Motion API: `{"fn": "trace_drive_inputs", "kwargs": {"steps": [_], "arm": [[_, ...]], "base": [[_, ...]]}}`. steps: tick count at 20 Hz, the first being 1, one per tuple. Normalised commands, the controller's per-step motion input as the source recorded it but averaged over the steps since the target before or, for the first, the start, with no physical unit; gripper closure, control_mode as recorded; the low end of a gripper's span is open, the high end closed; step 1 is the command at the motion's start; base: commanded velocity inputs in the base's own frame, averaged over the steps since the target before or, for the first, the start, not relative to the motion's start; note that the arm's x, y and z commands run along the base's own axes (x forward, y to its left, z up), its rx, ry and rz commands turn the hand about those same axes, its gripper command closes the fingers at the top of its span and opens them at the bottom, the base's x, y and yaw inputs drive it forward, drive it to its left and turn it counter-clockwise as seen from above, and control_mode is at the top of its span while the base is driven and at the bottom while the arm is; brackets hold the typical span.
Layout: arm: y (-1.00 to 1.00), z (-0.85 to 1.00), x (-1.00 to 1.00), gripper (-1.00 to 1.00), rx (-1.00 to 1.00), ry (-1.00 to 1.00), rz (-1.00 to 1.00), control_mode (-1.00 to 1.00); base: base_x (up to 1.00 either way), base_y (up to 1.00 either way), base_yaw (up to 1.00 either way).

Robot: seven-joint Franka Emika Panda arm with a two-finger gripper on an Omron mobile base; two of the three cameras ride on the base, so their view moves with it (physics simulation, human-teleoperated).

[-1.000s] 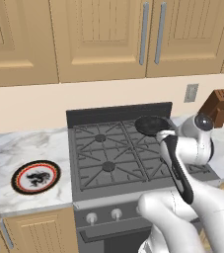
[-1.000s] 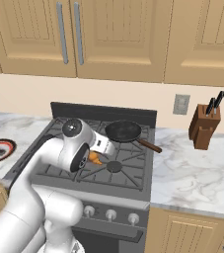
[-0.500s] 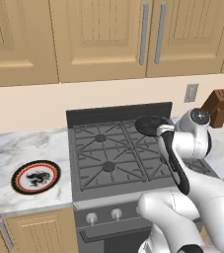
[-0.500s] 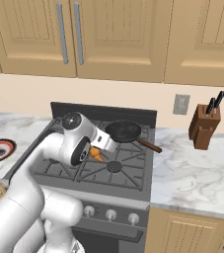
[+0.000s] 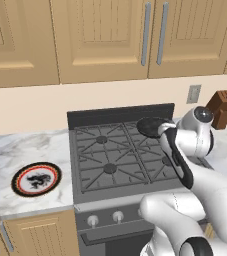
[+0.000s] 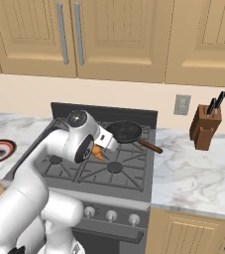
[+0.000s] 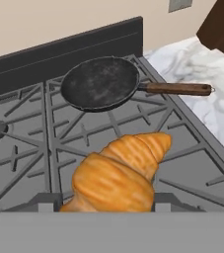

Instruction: Pick the croissant and place it on the pan. Then turn on the stove to warm the croissant.

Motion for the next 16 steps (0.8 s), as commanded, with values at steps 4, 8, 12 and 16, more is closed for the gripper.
{"fn": "trace_drive_inputs", "kwargs": {"steps": [4,8,12,16], "arm": [[0.0,0.04,0.11,1.0,0.05,0.0,0.0,-1.0],[0.0,0.0,0.22,1.0,0.06,0.0,0.0,-1.0],[0.0,0.0,0.26,1.0,0.07,0.0,0.0,-1.0],[0.0,0.0,0.21,1.0,0.05,0.0,0.0,-1.0]], "base": [[0.0,0.0,0.0],[0.0,0.0,0.0],[0.0,0.0,0.0],[0.0,0.0,0.0]]}}
